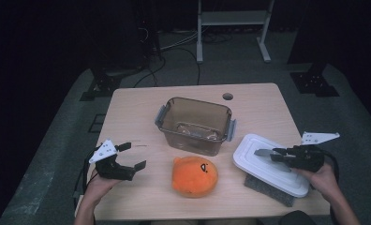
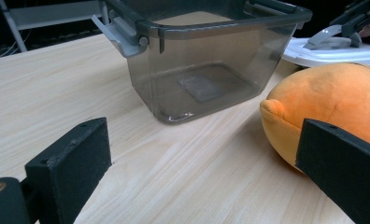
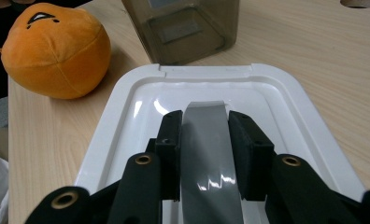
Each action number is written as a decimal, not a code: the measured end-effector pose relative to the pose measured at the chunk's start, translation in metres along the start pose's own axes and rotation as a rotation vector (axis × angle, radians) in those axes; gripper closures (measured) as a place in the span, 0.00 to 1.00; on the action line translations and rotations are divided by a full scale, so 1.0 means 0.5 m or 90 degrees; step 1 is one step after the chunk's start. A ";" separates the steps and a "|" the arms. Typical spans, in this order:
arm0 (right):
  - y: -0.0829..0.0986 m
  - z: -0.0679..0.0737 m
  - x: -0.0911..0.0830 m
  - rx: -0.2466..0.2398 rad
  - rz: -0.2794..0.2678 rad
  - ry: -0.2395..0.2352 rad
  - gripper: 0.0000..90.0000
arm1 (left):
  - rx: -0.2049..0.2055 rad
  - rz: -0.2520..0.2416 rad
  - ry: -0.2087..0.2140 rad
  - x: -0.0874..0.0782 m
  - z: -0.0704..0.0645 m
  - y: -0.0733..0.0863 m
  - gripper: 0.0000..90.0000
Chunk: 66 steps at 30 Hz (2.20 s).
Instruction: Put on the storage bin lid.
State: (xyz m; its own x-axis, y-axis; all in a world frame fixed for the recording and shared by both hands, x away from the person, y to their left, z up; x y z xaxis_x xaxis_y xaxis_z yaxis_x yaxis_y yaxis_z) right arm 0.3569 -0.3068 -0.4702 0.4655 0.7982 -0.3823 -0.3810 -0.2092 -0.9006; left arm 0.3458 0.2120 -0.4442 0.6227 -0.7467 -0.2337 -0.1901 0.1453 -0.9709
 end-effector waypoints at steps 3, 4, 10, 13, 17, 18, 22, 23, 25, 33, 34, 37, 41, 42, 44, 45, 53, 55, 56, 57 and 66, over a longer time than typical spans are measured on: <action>0.006 0.000 0.005 0.004 0.003 -0.002 0.73 | -0.001 -0.001 0.000 0.000 0.000 -0.001 0.03; 0.008 0.000 0.006 0.002 0.006 -0.003 0.73 | -0.001 -0.001 0.000 0.000 0.000 -0.001 0.03; 0.015 0.000 0.010 0.008 0.006 -0.005 0.72 | 0.001 -0.001 0.000 0.000 0.000 -0.001 0.03; 0.019 0.001 0.010 0.010 0.006 -0.007 0.72 | 0.001 0.000 0.000 0.000 -0.001 -0.001 0.03; 0.022 0.001 0.013 0.014 0.006 -0.007 0.72 | 0.002 0.001 0.001 0.001 -0.002 -0.001 0.03; 0.022 0.002 0.014 0.015 0.007 -0.008 0.72 | 0.000 0.001 0.001 0.001 -0.002 0.000 0.03; 0.021 0.002 0.018 0.013 0.009 -0.009 0.72 | 0.002 0.000 0.000 0.000 -0.001 -0.001 0.03; 0.020 0.002 0.020 0.012 0.011 -0.010 0.72 | 0.002 0.000 0.000 0.000 -0.001 -0.001 0.03; 0.021 0.002 0.021 0.013 0.011 -0.010 0.72 | 0.000 -0.002 0.000 -0.001 0.000 -0.001 0.03; 0.011 0.004 0.014 0.019 -0.001 -0.007 0.60 | 0.001 0.000 0.000 0.001 -0.002 -0.001 0.03; 0.006 0.008 0.013 0.017 -0.003 -0.009 0.59 | 0.000 0.002 0.001 0.002 -0.003 0.000 0.03; -0.011 0.019 0.010 0.005 -0.011 -0.012 0.57 | 0.000 0.002 0.001 0.003 -0.003 0.000 0.03; -0.037 0.038 0.012 -0.016 -0.015 -0.021 0.54 | -0.001 0.002 0.001 0.002 -0.003 0.001 0.03; -0.044 0.043 0.014 -0.021 -0.017 -0.024 0.53 | 0.000 0.002 0.000 0.002 -0.003 0.000 0.03; -0.055 0.052 0.017 -0.028 -0.020 -0.030 0.53 | 0.000 0.002 0.000 0.001 -0.002 0.000 0.03; -0.061 0.056 0.019 -0.032 -0.023 -0.034 0.52 | 0.001 0.001 -0.001 0.000 -0.001 0.000 0.03; -0.104 0.098 0.043 -0.056 -0.031 -0.070 0.49 | -0.001 0.001 -0.001 0.000 0.000 0.000 0.03; -0.112 0.108 0.051 -0.061 -0.028 -0.079 0.48 | -0.001 0.001 -0.001 0.000 0.000 0.001 0.03; -0.116 0.113 0.055 -0.065 -0.030 -0.084 0.48 | -0.001 0.001 -0.001 0.000 0.000 0.001 0.03; -0.120 0.117 0.059 -0.068 -0.026 -0.087 0.48 | -0.001 0.000 -0.001 0.000 0.000 0.000 0.03; -0.156 0.157 0.088 -0.094 -0.027 -0.120 0.45 | -0.001 -0.001 -0.002 -0.002 0.001 -0.001 0.03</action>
State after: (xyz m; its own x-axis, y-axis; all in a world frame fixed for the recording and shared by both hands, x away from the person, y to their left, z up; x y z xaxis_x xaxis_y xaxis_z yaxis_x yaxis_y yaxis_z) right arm 0.3443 -0.2107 -0.4004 0.3153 0.8967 -0.3108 -0.2375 -0.2426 -0.9406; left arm 0.3456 0.2131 -0.4436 0.6252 -0.7451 -0.2324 -0.1904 0.1432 -0.9712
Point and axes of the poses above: each handheld gripper's, and its own axes: x roughly forward along the jaws, y roughly out of its underside, z roughly to its left, the point moved 7 cm from there along x, roughly forward along the jaws, and after that the axes turned 8 degrees about -z, right-handed, at the moved point
